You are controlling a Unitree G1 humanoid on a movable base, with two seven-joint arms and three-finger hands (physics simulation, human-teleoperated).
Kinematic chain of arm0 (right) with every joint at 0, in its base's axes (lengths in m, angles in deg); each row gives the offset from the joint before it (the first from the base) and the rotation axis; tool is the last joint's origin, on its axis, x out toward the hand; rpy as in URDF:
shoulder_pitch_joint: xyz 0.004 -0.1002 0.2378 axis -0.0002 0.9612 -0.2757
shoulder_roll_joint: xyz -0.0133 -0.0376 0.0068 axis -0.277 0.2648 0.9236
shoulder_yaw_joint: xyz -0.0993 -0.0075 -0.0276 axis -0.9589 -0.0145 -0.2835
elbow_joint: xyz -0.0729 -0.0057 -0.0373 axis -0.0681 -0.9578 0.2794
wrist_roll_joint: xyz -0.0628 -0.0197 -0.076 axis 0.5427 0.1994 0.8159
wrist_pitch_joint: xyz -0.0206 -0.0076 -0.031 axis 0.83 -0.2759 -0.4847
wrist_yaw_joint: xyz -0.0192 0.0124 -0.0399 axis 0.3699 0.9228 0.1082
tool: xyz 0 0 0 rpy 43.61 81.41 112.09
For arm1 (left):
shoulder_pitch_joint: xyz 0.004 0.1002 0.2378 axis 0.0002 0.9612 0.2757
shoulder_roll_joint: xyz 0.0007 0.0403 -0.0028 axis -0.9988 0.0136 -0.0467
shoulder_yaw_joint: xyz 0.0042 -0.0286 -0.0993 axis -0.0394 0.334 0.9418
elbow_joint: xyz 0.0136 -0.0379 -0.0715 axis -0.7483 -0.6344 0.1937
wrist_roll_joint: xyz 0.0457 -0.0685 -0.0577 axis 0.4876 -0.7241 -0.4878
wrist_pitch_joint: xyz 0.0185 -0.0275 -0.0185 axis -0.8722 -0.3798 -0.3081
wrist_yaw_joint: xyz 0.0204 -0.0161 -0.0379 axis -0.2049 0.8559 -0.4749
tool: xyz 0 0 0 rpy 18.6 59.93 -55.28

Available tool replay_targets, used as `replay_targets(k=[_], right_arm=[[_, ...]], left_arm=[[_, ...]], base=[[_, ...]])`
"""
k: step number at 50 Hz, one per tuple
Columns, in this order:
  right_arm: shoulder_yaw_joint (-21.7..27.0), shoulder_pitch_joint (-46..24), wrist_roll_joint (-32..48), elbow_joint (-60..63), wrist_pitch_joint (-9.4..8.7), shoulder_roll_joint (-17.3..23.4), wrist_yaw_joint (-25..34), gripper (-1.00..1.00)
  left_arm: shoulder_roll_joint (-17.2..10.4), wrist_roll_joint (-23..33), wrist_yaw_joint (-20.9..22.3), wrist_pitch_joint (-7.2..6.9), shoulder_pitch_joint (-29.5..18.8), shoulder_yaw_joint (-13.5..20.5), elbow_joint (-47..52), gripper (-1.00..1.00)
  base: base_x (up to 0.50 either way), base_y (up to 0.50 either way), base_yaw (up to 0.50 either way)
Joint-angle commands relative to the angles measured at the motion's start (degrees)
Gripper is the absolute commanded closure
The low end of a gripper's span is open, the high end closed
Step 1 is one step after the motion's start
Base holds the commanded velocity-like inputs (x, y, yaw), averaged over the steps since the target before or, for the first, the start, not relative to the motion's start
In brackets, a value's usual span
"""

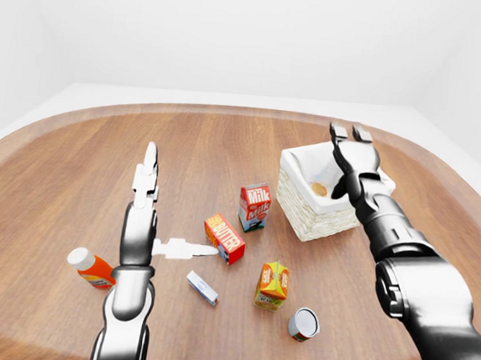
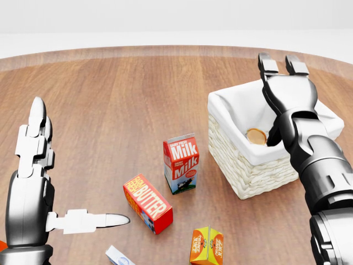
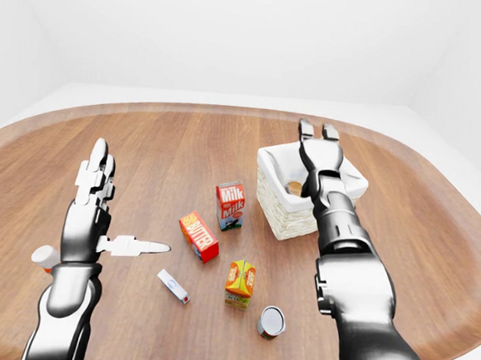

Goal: Pick up the alphabet soup and the tomato sauce, and put them in the basket.

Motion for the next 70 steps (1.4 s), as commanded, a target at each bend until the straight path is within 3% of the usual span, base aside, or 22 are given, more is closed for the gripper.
replay_targets(k=[1, 21, 38, 70], right_arm=[[0.2, 0.0, -0.1, 0.4, 0.00, 0.0, 0.1, -1.00], [0.9, -0.7, -1.4, 0.6, 0.00, 0.4, -0.8, -1.00], [4.4, -0.3, -15.3, 1.1, 0.00, -0.3, -1.8, -1.00], [6.1, -1.6, -30.6, 2.7, 0.00, -1.4, 1.1, -1.00]], left_arm=[[0.0, 0.0, -0.1, 0.00, -0.1, 0.2, -0.2, -1.00], [0.0, 0.0, -0.1, 0.00, 0.0, 0.2, -0.2, -1.00], [0.0, 0.0, -0.1, 0.00, 0.0, 0.2, -0.2, -1.00], [0.0, 0.0, -0.1, 0.00, 0.0, 0.2, -0.2, -1.00]], base=[[0.00, 0.00, 0.00], [0.00, 0.00, 0.00], [0.00, 0.00, 0.00], [0.00, 0.00, 0.00]])
